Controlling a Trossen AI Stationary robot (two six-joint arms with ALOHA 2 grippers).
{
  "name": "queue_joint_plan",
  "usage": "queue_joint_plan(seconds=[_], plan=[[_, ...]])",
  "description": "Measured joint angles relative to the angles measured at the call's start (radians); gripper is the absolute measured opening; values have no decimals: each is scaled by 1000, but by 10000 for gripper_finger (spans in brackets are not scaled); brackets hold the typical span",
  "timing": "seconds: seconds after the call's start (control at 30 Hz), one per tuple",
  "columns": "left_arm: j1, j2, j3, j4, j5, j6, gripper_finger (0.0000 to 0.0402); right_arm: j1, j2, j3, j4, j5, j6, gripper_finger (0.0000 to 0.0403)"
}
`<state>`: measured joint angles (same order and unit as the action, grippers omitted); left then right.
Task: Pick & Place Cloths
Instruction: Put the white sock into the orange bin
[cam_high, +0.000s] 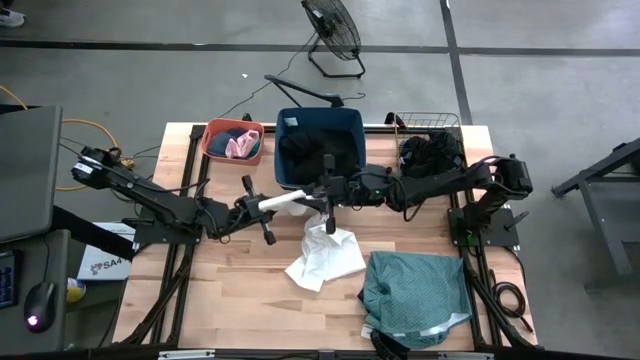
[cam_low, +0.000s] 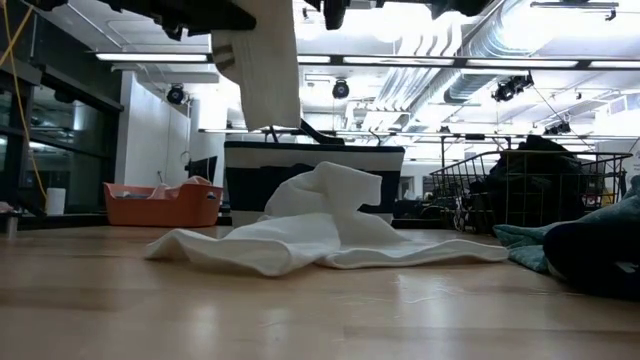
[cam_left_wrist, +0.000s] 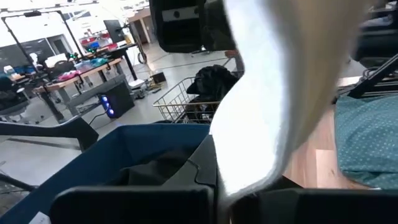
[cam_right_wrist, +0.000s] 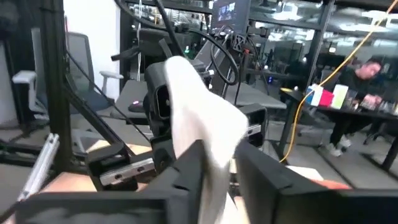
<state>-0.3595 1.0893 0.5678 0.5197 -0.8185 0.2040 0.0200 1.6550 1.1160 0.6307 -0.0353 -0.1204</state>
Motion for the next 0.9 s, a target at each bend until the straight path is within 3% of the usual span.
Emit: queue_joint_plan(seconds=[0.2,0.37,0.43,0.63,0.9], plan=[[0,-17,0,-53,-102,1,2,1,-47,0,-89,115,66,198],[0,-70,19,-169,-318,9,2,5,-139,0,-257,325,70,282],[0,-104,23,-188,-410,39,1,6,-160,0,-302,357,84,302],[29,-190,24,-236,-687,180,1,6,-211,0,-422,351,145,320],[253,-241,24,-355,-708,185,0,6,-213,0,-479,350,181,321]])
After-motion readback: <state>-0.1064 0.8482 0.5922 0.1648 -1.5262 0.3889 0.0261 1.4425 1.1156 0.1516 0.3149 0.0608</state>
